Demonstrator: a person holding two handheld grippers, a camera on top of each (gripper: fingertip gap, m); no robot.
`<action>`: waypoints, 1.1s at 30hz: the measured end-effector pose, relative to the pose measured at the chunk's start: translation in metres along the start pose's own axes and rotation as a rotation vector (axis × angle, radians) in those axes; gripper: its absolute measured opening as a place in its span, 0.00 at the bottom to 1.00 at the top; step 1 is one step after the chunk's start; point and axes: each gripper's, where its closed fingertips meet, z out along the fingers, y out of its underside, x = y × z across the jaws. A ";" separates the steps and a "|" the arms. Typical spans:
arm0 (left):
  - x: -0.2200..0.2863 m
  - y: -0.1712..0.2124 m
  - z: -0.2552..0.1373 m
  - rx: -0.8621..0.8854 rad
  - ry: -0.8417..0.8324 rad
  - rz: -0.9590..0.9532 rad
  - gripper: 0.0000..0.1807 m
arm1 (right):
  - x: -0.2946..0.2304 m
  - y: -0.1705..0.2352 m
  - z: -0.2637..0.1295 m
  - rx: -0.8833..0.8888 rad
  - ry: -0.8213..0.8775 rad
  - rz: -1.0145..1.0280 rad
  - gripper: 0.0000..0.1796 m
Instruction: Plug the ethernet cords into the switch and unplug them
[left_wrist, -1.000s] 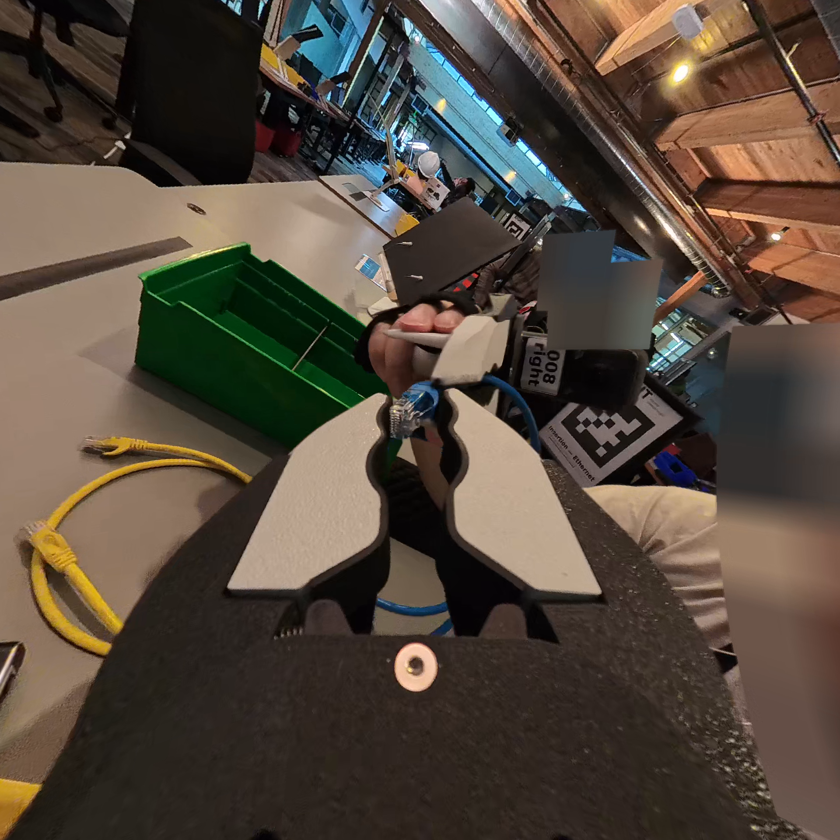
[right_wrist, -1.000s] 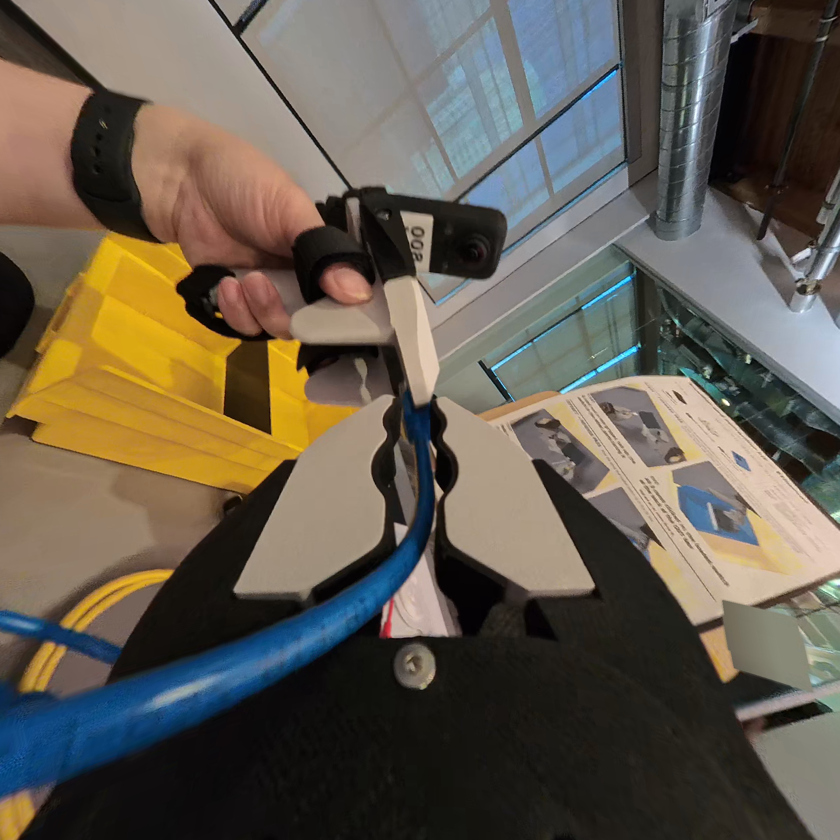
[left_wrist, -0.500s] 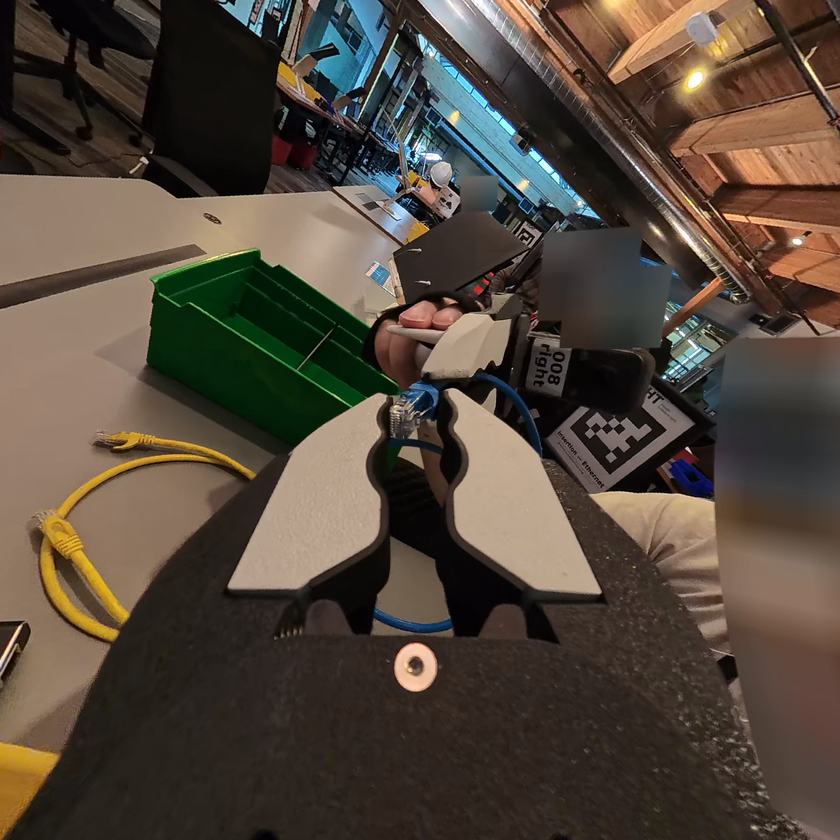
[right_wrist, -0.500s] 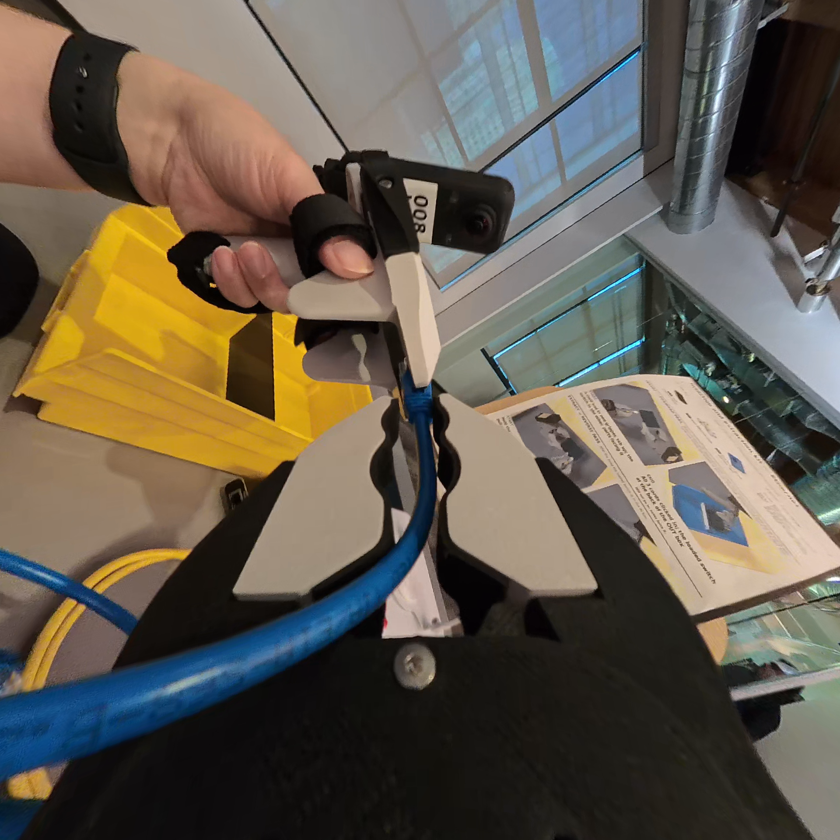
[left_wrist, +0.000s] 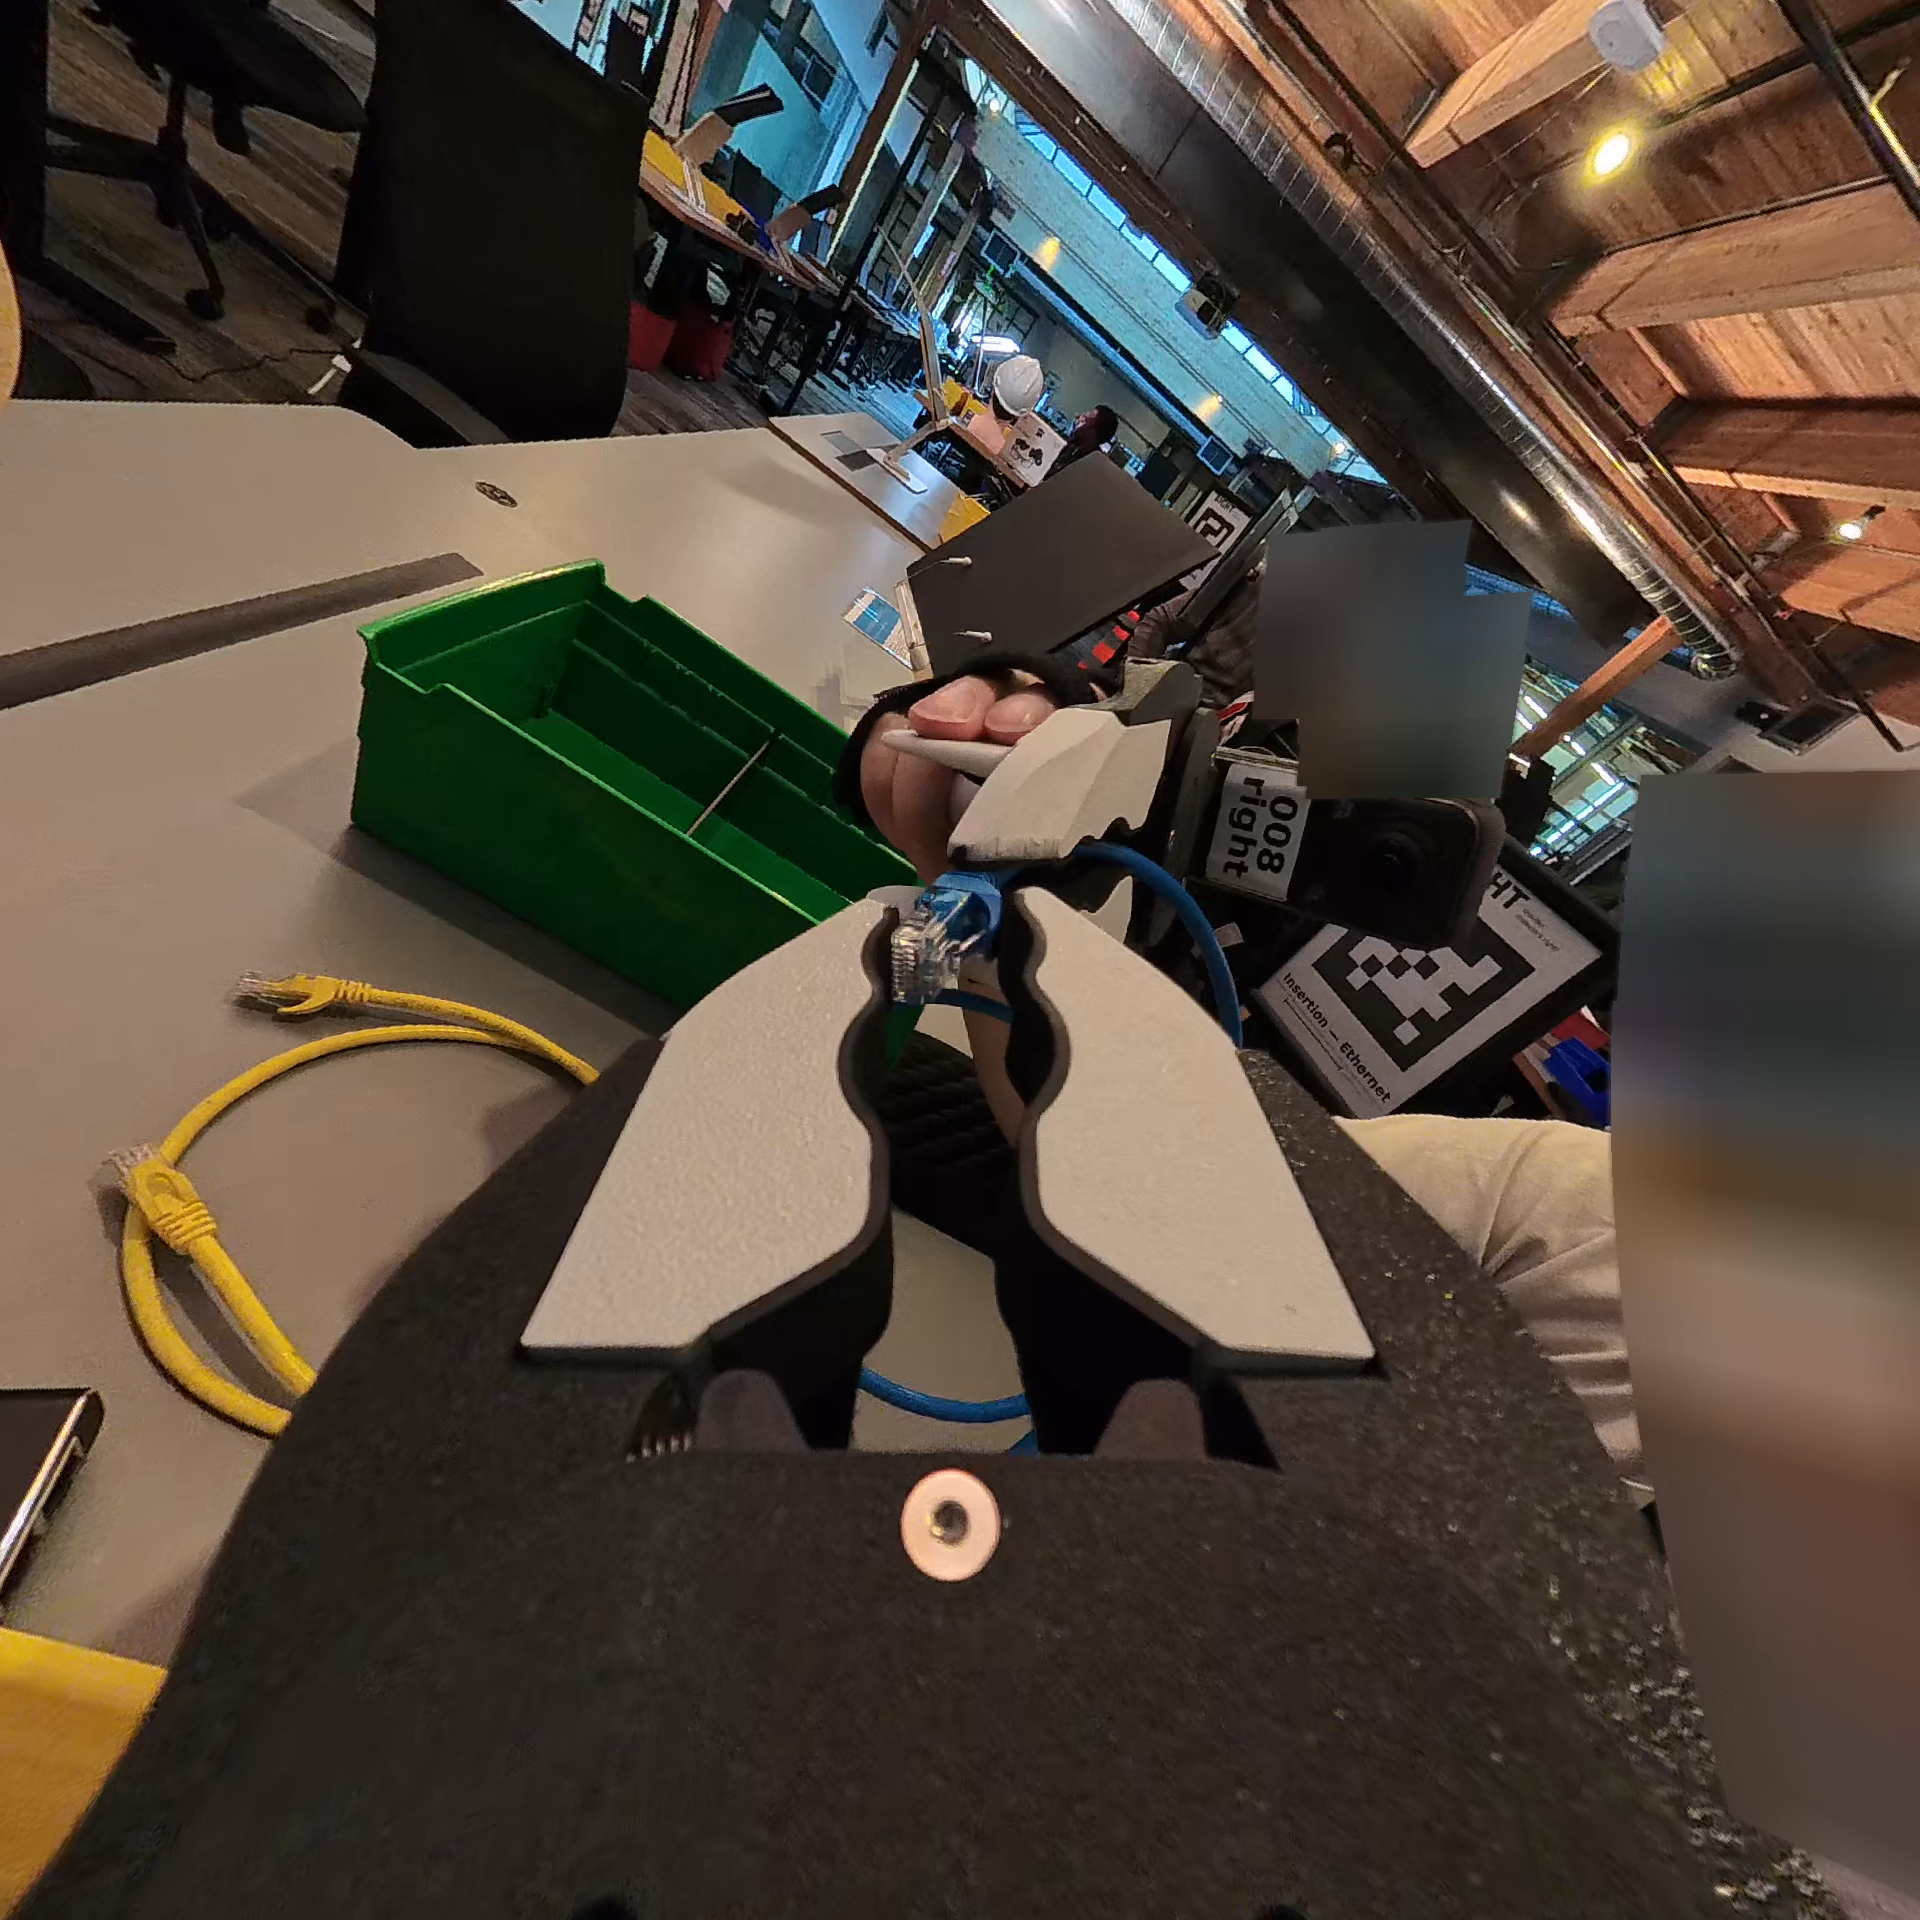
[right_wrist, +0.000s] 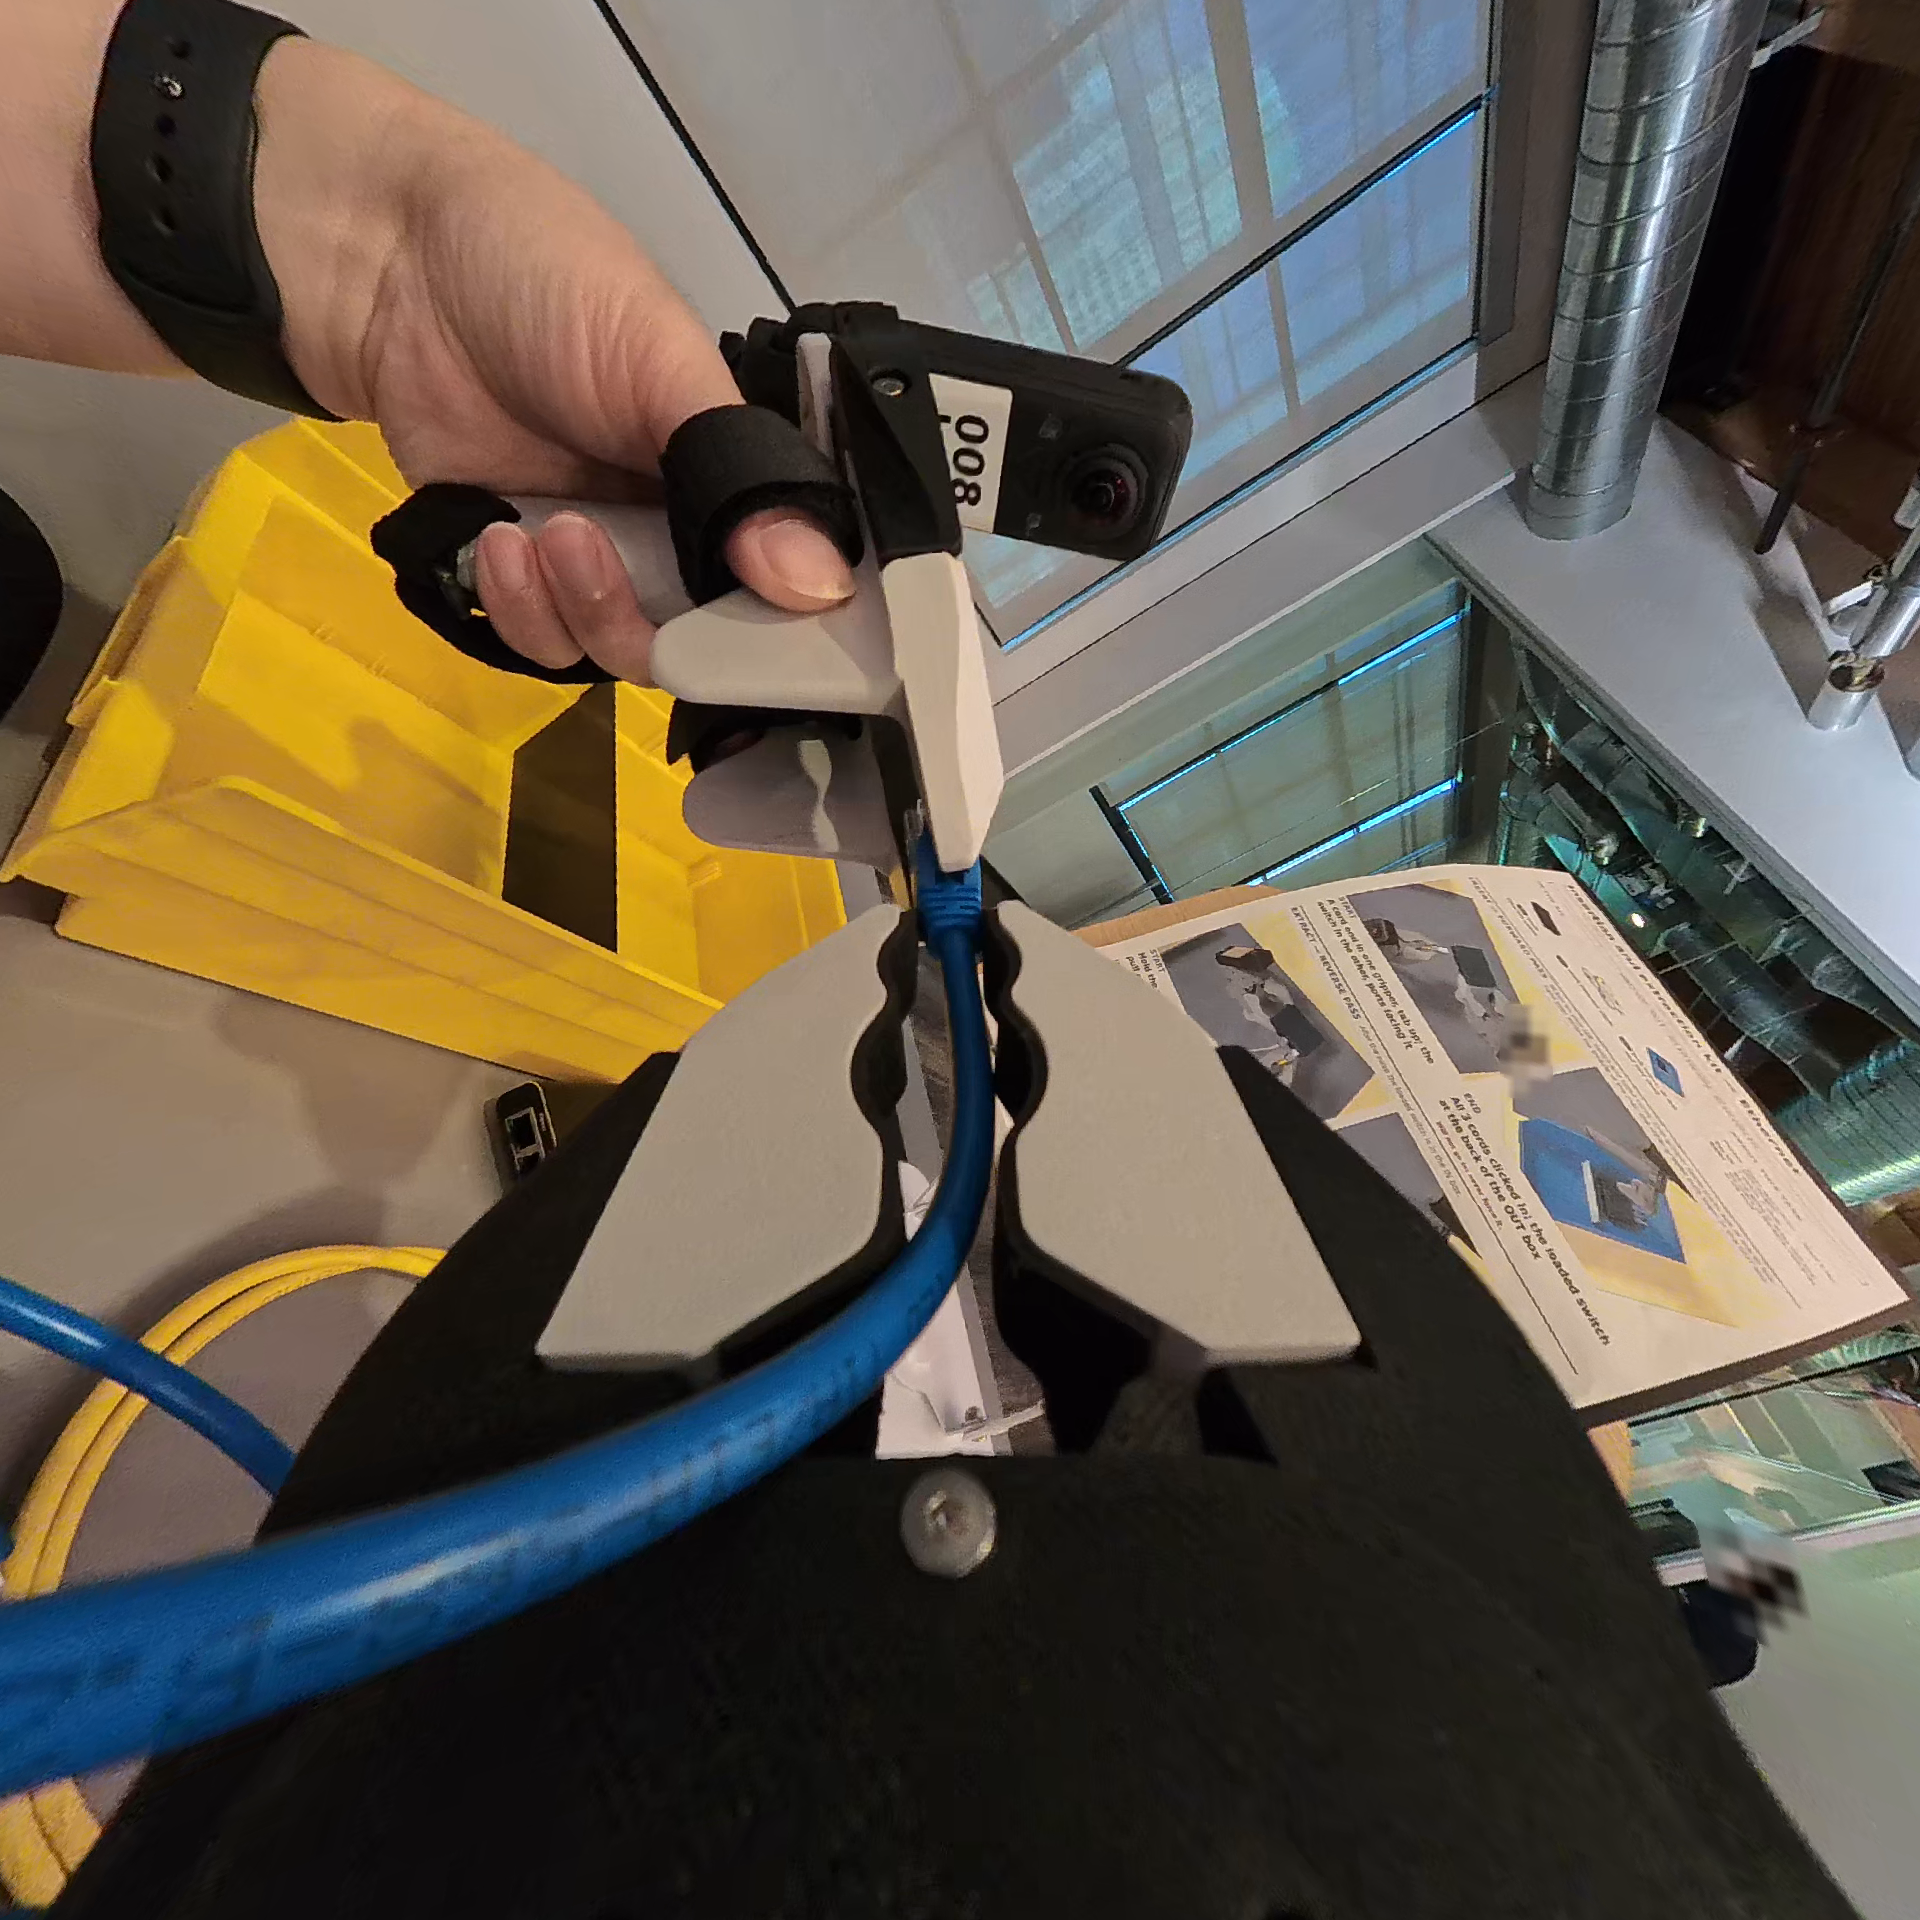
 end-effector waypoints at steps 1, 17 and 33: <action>0.000 0.000 0.000 -0.002 -0.002 0.002 0.10 | 0.000 0.000 0.000 0.001 -0.001 -0.003 0.07; -0.001 0.004 0.004 -0.040 0.011 -0.002 0.09 | -0.002 0.005 -0.004 -0.014 -0.004 -0.014 0.07; 0.012 -0.002 -0.013 -0.057 0.067 0.091 0.19 | 0.005 0.001 -0.008 0.081 -0.023 0.212 0.06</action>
